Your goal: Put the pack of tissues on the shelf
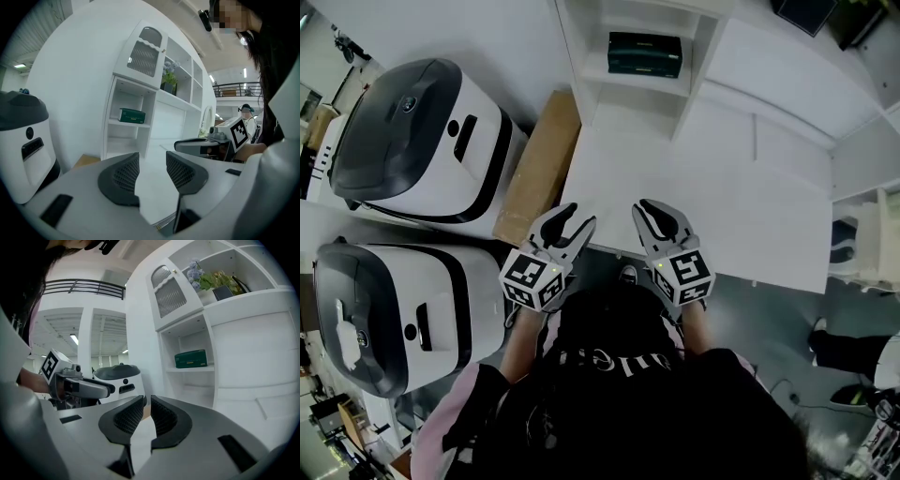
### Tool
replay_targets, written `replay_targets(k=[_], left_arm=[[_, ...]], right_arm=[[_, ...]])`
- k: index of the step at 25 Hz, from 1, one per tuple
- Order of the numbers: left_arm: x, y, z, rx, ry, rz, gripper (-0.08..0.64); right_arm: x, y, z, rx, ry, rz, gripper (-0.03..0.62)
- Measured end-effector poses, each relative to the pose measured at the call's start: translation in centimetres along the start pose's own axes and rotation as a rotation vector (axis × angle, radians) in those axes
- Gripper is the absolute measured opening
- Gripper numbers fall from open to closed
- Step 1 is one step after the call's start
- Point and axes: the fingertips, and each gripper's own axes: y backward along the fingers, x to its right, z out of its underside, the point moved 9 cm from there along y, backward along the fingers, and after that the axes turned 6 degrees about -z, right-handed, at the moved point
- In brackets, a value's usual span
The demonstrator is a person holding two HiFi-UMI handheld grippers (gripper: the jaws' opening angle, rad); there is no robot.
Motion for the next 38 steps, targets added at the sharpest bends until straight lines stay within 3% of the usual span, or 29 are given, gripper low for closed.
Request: replay_targets(k=[10,20,27,38], left_arm=[[-2.2,7.6,1.4,0.023,-0.021,0.03,0.164],[-3.4,14.6,3.7,0.042,-0.022,0.069,0.074],[-3.5,17.6,4.4,0.056,-0.035,0.114,0.052],[-4.2,20.5,5.1,0.073,-0.046,0.112,0.052]], right_arm=[[-8.2,-0.7,1.0,-0.03,0.002,0.003,0.074],[-16.4,0.1,2.6,-0.04,-0.009,0.046,0.071],[-20.0,0.1,2.8,-0.029,-0.002,0.061,0.067],[-22.8,-0.4,2.8,-0.046,0.034,0.067,0.064]])
